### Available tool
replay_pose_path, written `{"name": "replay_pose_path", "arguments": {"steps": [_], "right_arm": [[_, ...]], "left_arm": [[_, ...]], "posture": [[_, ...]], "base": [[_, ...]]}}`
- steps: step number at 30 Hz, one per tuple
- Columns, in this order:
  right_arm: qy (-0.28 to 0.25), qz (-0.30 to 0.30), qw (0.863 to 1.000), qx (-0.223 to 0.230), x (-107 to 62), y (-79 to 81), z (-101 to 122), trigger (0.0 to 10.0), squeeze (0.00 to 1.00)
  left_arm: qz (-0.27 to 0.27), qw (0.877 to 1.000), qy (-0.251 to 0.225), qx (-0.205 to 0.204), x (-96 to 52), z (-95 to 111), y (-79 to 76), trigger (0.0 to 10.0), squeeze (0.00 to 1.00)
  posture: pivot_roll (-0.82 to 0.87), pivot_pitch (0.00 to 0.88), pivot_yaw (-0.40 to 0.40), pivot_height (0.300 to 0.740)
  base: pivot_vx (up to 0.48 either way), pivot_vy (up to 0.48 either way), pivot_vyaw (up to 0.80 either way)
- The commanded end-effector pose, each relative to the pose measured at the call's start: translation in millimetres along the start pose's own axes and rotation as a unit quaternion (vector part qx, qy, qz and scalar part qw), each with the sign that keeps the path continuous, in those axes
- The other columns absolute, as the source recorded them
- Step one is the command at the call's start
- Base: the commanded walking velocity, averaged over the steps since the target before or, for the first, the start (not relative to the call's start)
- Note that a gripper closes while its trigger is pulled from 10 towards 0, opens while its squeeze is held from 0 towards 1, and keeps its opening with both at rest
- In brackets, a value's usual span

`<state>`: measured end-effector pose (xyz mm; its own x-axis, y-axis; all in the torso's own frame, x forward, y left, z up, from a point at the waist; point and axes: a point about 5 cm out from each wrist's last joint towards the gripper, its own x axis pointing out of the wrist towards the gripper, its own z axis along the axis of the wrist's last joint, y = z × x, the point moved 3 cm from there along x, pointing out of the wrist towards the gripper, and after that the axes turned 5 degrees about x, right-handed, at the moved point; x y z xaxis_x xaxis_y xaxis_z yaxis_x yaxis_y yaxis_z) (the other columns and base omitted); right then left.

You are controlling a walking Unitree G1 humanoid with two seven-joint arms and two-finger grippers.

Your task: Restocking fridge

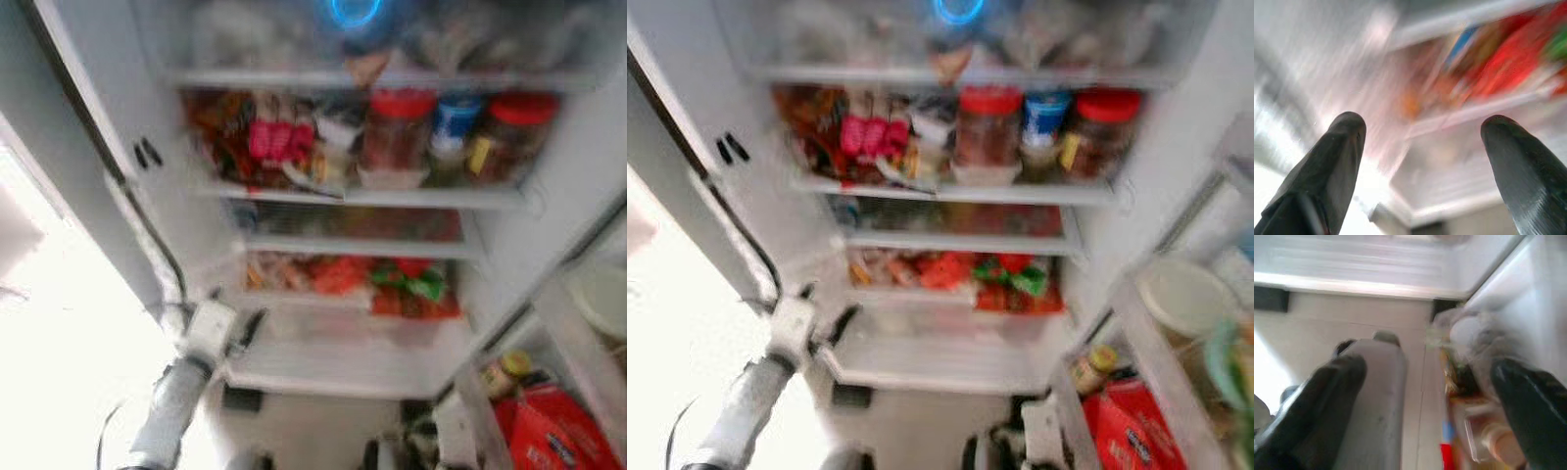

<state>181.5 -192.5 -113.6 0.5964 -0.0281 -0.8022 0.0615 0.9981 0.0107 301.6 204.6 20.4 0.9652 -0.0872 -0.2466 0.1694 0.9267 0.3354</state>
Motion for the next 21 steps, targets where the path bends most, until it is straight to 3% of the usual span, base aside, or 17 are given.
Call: {"name": "replay_pose_path", "arguments": {"steps": [1,3,5,9,11,18,19,20,21], "right_arm": [[0.089,-0.004,0.996,-0.005,-12.2,-3.2,-51,10.0,0.0],[0.09,-0.006,0.996,-0.006,-12.2,-3.7,-51,10.0,0.0],[0.09,-0.007,0.996,-0.007,-12.2,-4.1,-51,10.0,0.0],[0.089,-0.006,0.996,-0.004,-12.0,-3.1,-51,10.0,0.0],[0.089,-0.005,0.996,-0.004,-12.0,-2.9,-50,10.0,0.0],[0.086,-0.001,0.996,-0.007,-10.7,-0.4,-48,10.0,0.0],[0.083,-0.001,0.997,-0.006,-10.2,-0.2,-46,10.0,0.0],[0.083,-0.002,0.997,-0.005,-10.0,-0.4,-45,10.0,0.0],[0.082,-0.004,0.997,-0.004,-9.9,-0.9,-45,10.0,0.0]], "left_arm": [[0.025,0.997,0.069,-0.013,-7.7,-30,9.7,10.0,0.0],[0.043,0.99,0.127,-0.032,-14.1,-52,12.3,10.0,0.0],[0.074,0.974,0.199,-0.08,-23.0,-77,11.9,10.0,0.0],[0.091,0.948,0.271,-0.138,-35.1,-103,2.5,10.0,0.0],[0.08,0.946,0.284,-0.136,-37.0,-107,-2.8,10.0,0.0],[-0.007,0.941,0.336,-0.036,-50.8,-124,-22.1,10.0,0.0],[-0.053,0.94,0.337,0.016,-52.8,-125,-30.2,10.0,0.0],[-0.06,0.94,0.336,0.022,-52.5,-125,-31.8,10.0,0.0],[-0.047,0.941,0.334,0.003,-49.0,-122,-31.0,10.0,0.0]], "posture": [[0.03,0.083,0.044,0.655],[0.04,0.083,0.039,0.655],[0.04,0.087,0.038,0.655],[0.04,0.083,0.041,0.655],[0.04,0.082,0.043,0.655],[0.02,0.082,0.043,0.655],[0.02,0.083,0.044,0.655],[0.02,0.085,0.044,0.655],[0.02,0.088,0.043,0.655]], "base": [[0.0,0.0,0.0],[0.0,0.0,0.0],[0.0,0.0,0.0],[0.0,0.0,0.0],[0.0,0.33,0.0],[0.0,0.48,0.0],[0.0,0.48,0.0],[0.0,0.48,0.0],[0.0,0.48,0.0]]}}
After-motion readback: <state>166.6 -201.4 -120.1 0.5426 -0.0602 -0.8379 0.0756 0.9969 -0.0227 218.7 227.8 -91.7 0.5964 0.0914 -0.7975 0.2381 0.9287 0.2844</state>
